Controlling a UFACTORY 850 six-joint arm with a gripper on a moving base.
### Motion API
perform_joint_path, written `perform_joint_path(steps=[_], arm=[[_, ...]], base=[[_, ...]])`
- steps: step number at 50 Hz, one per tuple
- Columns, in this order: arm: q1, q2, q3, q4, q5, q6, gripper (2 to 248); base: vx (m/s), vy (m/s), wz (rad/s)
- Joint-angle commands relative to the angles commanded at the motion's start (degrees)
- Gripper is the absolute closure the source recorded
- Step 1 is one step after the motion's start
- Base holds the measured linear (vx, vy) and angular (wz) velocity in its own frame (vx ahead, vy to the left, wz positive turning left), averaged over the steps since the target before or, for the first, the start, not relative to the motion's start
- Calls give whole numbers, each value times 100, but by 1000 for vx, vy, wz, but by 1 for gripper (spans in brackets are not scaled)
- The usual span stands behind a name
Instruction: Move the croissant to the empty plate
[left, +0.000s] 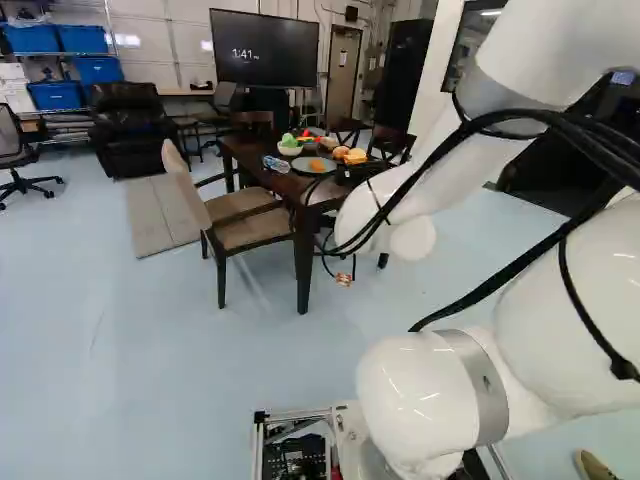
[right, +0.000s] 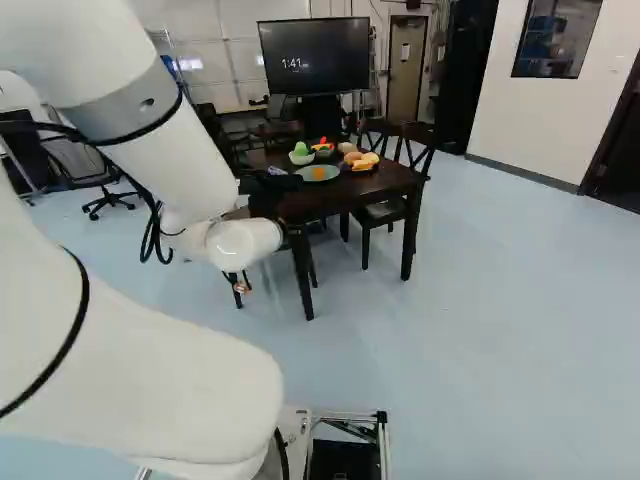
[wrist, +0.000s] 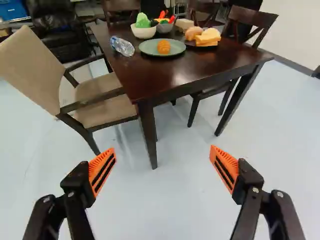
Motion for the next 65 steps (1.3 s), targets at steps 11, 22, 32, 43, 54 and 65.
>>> perform_joint_path(steps=[11,22,32,43,54,65], arm=[[0,42,199,37,402,0,3],[0,76,362,68,732,0,3],[0,100,474,88,958,0,3],[0,118,560,105,1134,0,3],[0,128,609,114,1232,0,3],[0,131,620,116,1254,0,3]], base=[[0,0,0],[0,0,0],[0,0,0],[0,0,0],[0,0,0],[0,0,0]])
